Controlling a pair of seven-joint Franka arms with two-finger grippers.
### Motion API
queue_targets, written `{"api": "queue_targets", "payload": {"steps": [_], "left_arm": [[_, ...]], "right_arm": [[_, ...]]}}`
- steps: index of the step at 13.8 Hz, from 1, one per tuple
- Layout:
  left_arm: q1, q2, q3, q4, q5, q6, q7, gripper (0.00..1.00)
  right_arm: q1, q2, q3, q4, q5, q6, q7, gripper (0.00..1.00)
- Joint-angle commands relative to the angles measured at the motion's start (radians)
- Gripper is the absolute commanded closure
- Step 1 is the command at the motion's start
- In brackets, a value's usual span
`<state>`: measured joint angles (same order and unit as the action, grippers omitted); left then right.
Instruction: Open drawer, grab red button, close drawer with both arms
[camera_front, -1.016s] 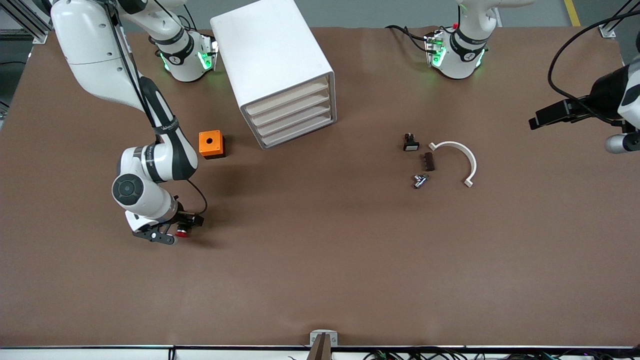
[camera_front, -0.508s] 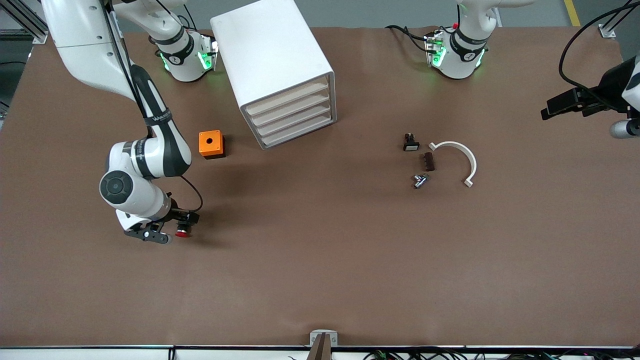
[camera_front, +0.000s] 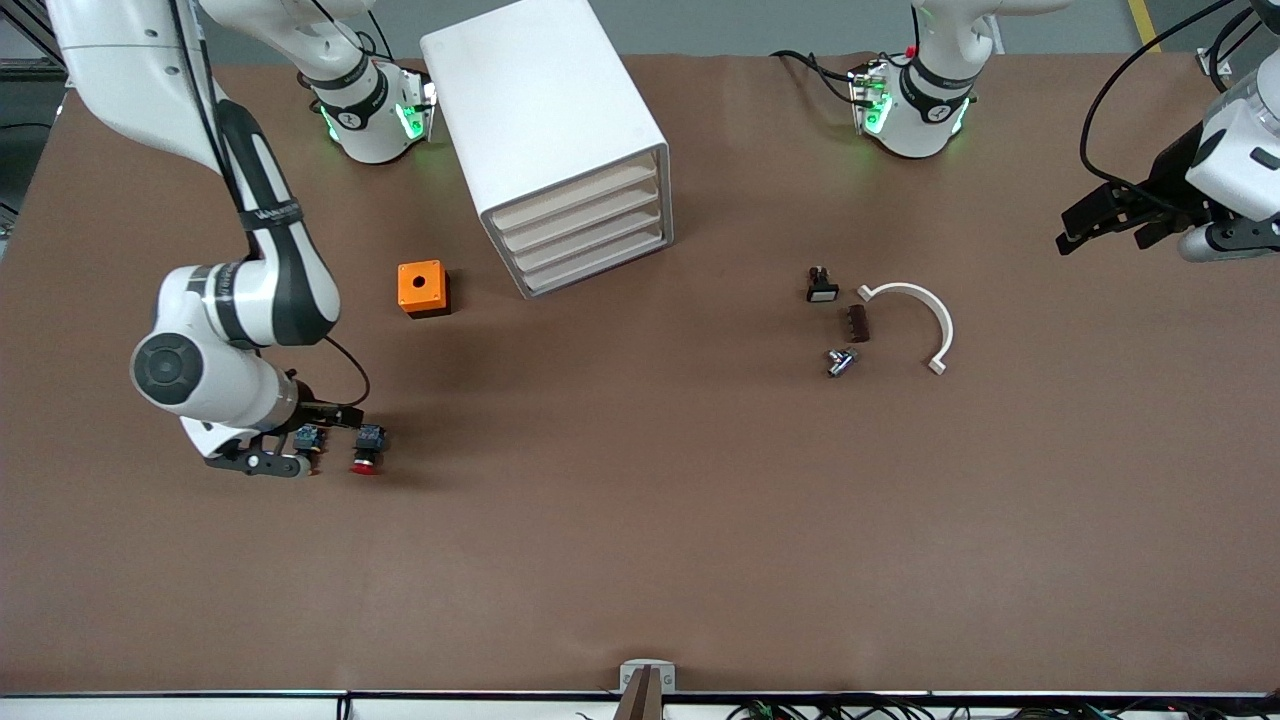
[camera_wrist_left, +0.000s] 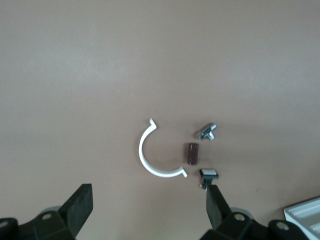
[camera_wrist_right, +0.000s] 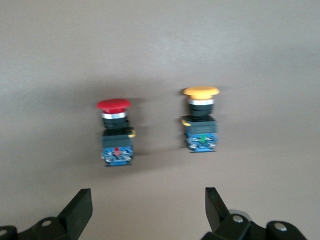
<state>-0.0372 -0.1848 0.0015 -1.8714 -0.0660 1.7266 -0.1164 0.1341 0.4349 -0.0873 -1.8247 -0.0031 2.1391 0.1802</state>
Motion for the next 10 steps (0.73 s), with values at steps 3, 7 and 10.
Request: {"api": "queue_targets", "payload": {"steps": [3, 7, 10], "left_arm": [[0.000, -0.008, -0.005, 0.073, 0.022, 0.016, 0.014, 0.00], [0.000, 0.017, -0.003, 0.185, 0.025, -0.048, 0.011, 0.00], [-0.009, 0.041, -0.005, 0.218, 0.029, -0.090, 0.009, 0.00]], "right_arm": [[-0.059, -0.132, 0.017, -0.010, -0.015, -0.148, -0.064, 0.00], [-0.077, -0.244, 0.018, -0.012, -0.011, -0.278, -0.090, 0.00], [-0.096, -0.318, 0.018, -0.012, -0.006, -0.349, -0.116, 0.00]]}}
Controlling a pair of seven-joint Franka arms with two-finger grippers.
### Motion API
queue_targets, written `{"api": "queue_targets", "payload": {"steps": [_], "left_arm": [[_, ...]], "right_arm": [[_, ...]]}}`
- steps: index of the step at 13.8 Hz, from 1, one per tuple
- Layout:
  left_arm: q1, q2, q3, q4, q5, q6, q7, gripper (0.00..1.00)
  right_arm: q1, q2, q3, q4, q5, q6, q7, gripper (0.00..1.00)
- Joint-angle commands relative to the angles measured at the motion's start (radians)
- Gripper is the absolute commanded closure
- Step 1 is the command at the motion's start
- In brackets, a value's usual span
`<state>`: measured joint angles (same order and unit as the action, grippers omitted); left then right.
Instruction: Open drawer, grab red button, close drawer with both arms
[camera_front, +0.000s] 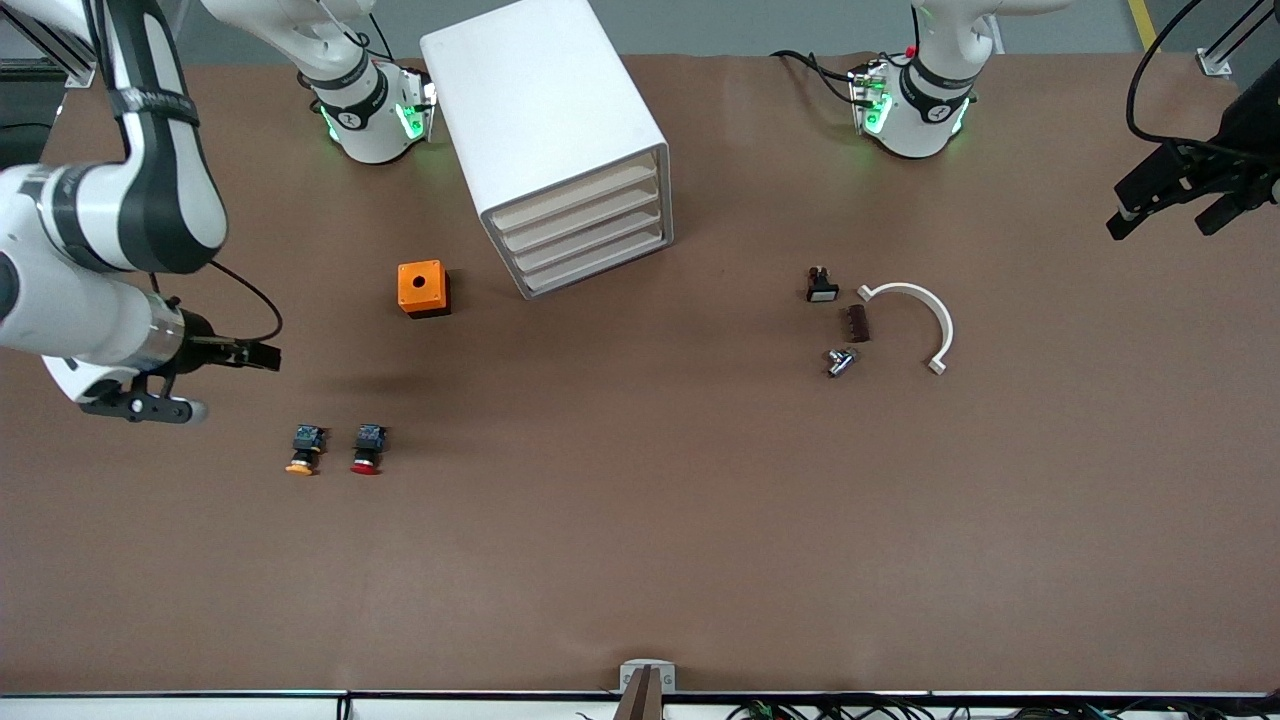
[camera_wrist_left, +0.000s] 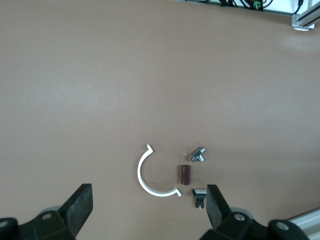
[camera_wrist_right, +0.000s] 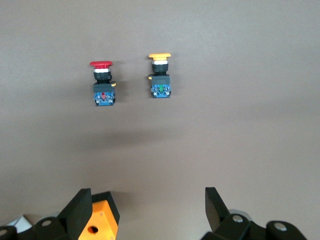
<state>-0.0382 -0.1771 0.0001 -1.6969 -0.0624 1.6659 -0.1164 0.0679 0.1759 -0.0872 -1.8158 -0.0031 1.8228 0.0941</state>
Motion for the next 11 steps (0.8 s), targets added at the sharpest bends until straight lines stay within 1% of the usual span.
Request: {"api": "queue_targets", "payload": {"steps": [1, 4, 7, 8, 11], "left_arm": [[-0.008, 0.041, -0.003, 0.055, 0.027, -0.031, 0.011, 0.00], [-0.009, 0.064, -0.003, 0.074, 0.026, -0.035, 0.009, 0.00], [-0.009, 0.113, -0.003, 0.097, 0.027, -0.037, 0.009, 0.00], [-0.009, 0.113, -0.003, 0.095, 0.026, -0.038, 0.009, 0.00], [-0.003, 0.119, -0.003, 0.097, 0.026, -0.040, 0.009, 0.00]], "right_arm": [[-0.031, -0.084, 0.018, -0.020, -0.003, -0.058, -0.040, 0.00], [-0.043, -0.147, 0.017, -0.020, -0.003, -0.124, -0.063, 0.00], [-0.045, -0.205, 0.017, -0.017, -0.003, -0.154, -0.094, 0.00], [-0.045, -0.219, 0.018, -0.001, -0.003, -0.160, -0.094, 0.00], [-0.043, -0.213, 0.018, 0.110, -0.003, -0.255, -0.094, 0.00]]}}
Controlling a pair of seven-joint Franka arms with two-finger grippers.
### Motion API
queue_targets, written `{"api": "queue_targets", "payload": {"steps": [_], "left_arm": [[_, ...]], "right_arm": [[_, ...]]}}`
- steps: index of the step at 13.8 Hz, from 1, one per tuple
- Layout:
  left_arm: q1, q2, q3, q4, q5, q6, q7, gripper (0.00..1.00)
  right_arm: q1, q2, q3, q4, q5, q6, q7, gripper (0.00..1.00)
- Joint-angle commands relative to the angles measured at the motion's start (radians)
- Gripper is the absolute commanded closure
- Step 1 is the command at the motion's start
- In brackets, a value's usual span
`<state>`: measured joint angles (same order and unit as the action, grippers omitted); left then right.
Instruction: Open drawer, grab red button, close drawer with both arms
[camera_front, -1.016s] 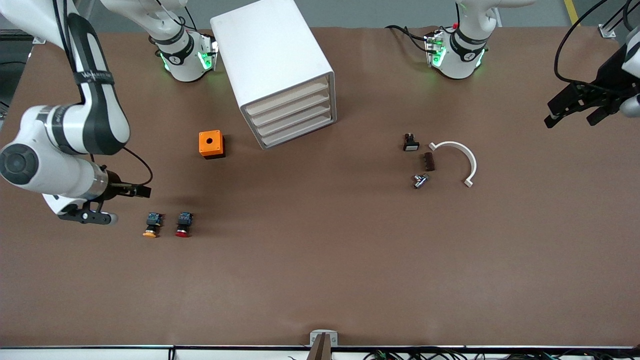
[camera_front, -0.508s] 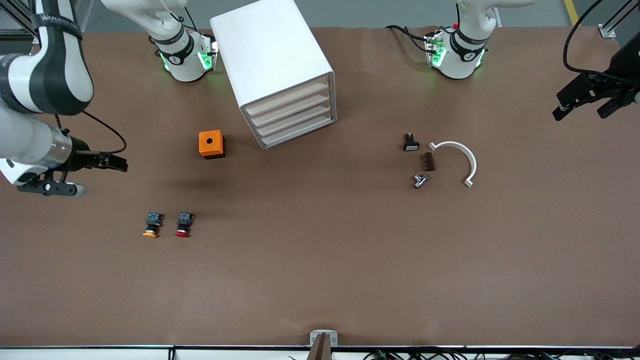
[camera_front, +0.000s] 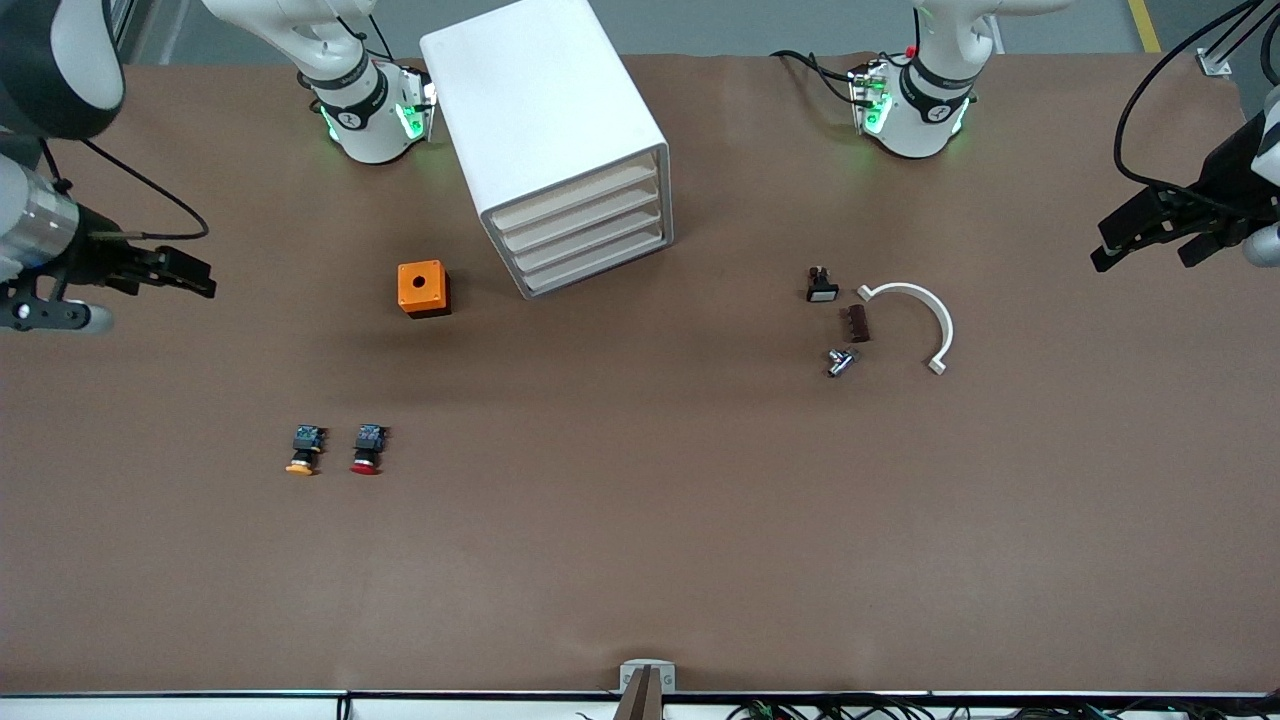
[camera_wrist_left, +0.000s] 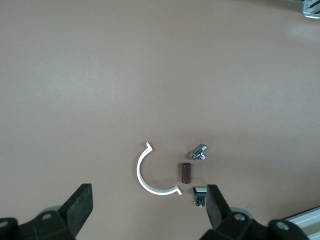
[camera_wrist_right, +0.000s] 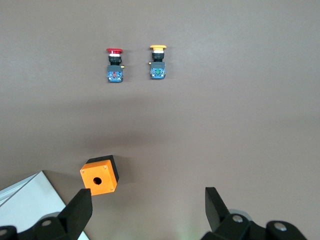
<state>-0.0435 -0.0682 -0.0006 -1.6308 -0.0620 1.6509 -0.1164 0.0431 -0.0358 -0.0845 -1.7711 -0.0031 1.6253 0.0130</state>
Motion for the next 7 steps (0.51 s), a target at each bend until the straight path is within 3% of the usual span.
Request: {"api": "queue_targets", "payload": {"steps": [1, 7], "left_arm": [[0.002, 0.010, -0.002, 0.031, 0.025, -0.025, 0.009, 0.00], [-0.006, 0.011, -0.002, 0.032, 0.025, -0.025, 0.003, 0.00]], "right_arm": [[-0.019, -0.001, 0.017, 0.077, -0.006, -0.064, -0.014, 0.00], [-0.029, 0.013, 0.014, 0.125, -0.006, -0.067, -0.013, 0.00]]}}
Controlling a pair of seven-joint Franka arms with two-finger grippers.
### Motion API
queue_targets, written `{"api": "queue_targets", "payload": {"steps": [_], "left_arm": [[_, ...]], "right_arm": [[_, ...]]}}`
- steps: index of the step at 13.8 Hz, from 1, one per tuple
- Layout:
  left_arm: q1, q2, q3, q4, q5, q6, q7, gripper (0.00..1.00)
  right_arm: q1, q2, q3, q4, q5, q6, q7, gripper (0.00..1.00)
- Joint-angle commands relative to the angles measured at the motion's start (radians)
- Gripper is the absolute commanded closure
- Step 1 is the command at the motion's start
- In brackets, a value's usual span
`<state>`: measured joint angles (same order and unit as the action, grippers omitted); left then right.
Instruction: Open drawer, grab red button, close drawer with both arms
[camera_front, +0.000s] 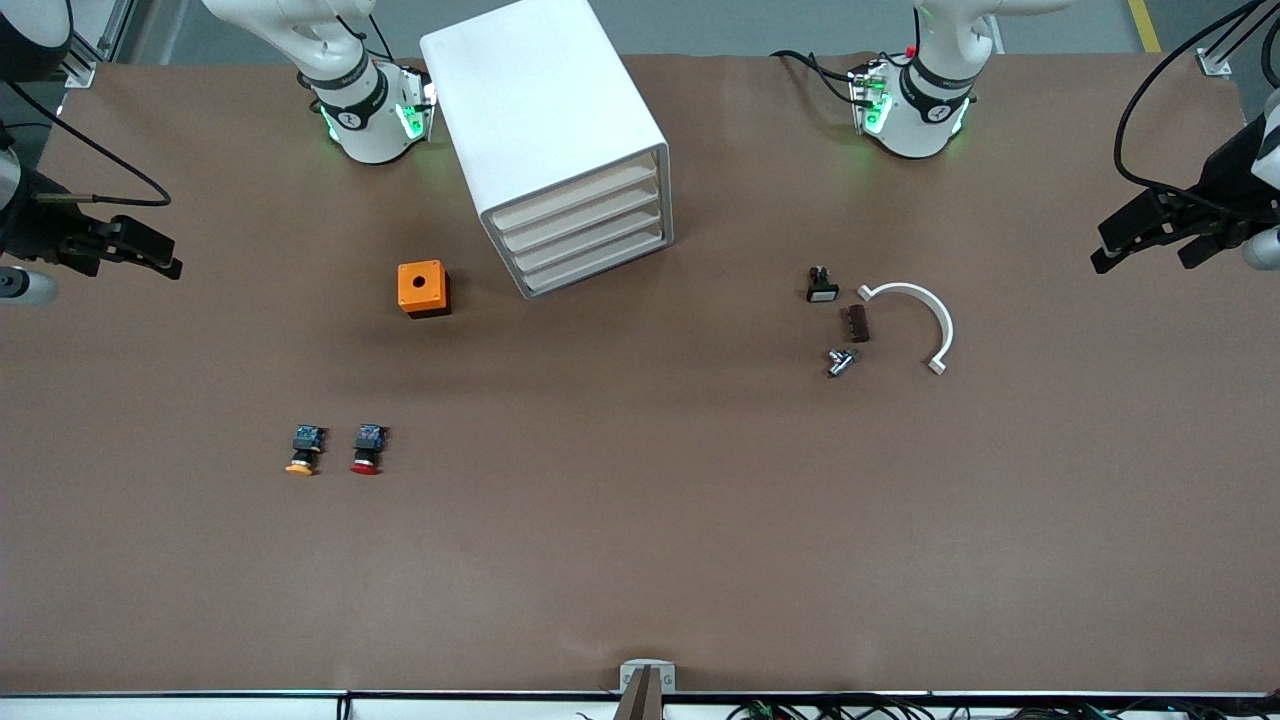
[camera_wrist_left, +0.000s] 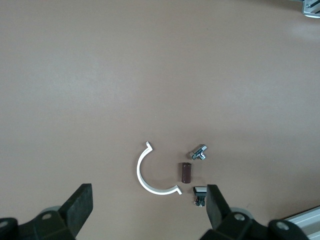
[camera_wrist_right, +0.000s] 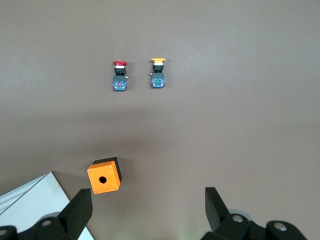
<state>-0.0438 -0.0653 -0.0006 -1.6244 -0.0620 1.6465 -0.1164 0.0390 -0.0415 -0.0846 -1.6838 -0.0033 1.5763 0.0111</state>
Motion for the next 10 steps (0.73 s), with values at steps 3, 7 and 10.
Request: {"api": "queue_targets", "payload": {"steps": [3, 7, 10], "left_arm": [[-0.005, 0.009, -0.002, 0.023, 0.025, -0.022, -0.005, 0.00], [-0.005, 0.009, -0.002, 0.023, 0.025, -0.034, -0.005, 0.00], [-0.005, 0.009, -0.003, 0.023, 0.025, -0.034, -0.005, 0.00]], "right_arm": [[-0.028, 0.034, 0.014, 0.070, -0.001, -0.016, -0.010, 0.00], [-0.037, 0.037, 0.014, 0.075, 0.000, -0.015, -0.016, 0.00], [-0.030, 0.037, 0.017, 0.084, 0.002, -0.013, -0.007, 0.00]]}}
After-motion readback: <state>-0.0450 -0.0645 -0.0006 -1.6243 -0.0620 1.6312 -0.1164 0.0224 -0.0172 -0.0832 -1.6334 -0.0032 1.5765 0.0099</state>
